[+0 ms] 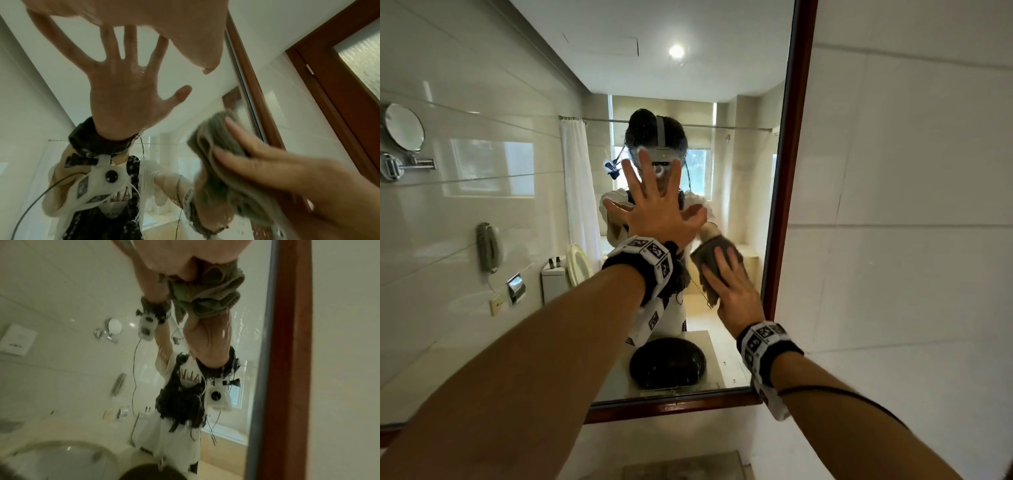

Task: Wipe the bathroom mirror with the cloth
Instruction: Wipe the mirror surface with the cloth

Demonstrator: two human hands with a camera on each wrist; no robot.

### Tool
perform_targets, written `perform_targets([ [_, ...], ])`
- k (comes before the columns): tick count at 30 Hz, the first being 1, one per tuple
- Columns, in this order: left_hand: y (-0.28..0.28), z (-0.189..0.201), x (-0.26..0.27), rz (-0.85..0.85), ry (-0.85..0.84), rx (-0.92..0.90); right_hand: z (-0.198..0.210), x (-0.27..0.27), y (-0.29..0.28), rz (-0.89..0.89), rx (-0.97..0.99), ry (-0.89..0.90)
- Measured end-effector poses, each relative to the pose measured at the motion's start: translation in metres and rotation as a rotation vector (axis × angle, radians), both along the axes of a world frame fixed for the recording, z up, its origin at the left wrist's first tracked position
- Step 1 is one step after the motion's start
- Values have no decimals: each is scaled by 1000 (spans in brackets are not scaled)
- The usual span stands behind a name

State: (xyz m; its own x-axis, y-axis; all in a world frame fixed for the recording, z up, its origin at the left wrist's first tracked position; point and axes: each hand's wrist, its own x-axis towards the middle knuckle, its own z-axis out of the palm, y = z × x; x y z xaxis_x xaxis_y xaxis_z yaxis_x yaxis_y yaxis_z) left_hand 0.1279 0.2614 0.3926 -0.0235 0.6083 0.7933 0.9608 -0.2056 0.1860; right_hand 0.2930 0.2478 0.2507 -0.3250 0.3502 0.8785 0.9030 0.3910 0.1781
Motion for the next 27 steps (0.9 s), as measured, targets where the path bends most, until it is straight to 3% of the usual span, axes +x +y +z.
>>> perform_targets([
  [4,-3,1,1,-5,1,-12,9,13,-14,17,-54,-105],
  [13,-5,4,-2,6,17,-48,169,22,-26,-24,81,93],
  [16,-4,2,-3,9,19,-32,197,23,-25,-77,-7,164],
  [20,-1,-2,-3,10,29,-6,185,29,-11,-164,-99,134],
  [27,1,-13,-5,9,41,85,103,19,12,-150,-27,235],
])
